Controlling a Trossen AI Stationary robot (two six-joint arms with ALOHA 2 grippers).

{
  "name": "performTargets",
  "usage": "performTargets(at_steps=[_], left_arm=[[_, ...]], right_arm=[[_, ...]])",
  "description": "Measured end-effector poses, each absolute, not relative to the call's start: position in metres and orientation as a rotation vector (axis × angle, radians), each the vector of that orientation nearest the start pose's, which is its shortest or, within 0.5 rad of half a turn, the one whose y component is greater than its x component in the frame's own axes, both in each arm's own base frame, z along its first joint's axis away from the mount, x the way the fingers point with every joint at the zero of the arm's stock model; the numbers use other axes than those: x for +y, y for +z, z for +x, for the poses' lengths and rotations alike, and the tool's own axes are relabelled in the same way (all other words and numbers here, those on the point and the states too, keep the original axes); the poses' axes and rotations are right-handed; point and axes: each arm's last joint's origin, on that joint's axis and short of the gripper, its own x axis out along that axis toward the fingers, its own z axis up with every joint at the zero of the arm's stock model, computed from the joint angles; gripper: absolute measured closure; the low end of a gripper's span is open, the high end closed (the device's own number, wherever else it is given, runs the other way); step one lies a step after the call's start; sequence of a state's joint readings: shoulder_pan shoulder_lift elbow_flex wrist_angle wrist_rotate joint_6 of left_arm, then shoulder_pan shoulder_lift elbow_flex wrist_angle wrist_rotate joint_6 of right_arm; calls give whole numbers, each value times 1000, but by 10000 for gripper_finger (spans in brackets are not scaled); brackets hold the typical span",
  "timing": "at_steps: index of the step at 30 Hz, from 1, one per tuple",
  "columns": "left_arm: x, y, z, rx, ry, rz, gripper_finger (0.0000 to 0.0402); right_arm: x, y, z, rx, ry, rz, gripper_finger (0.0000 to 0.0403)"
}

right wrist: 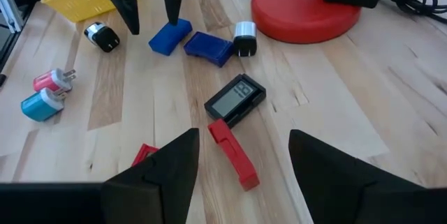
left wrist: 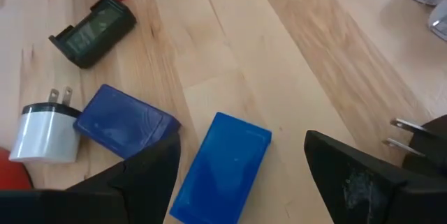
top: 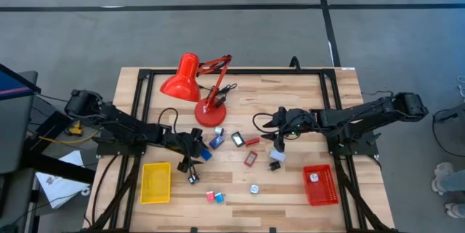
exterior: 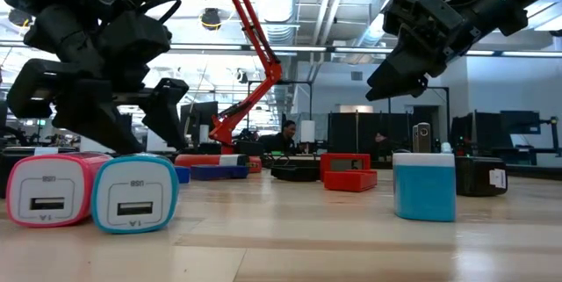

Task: Pick & Place Office items
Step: Put the blue digital timer into the yellow bin

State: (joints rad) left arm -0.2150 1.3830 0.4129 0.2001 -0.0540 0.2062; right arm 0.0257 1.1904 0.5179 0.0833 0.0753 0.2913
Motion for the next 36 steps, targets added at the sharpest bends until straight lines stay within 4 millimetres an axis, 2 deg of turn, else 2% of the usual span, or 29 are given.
performTargets(at_steps=[14, 36], left_arm=[[-47, 126, 222, 759, -247, 291, 160], [-48, 126, 222, 760, -255, 289, 160]], right_arm=[[4, 189, 231, 576, -141, 275, 188], [4, 189, 231, 574, -143, 275, 188]])
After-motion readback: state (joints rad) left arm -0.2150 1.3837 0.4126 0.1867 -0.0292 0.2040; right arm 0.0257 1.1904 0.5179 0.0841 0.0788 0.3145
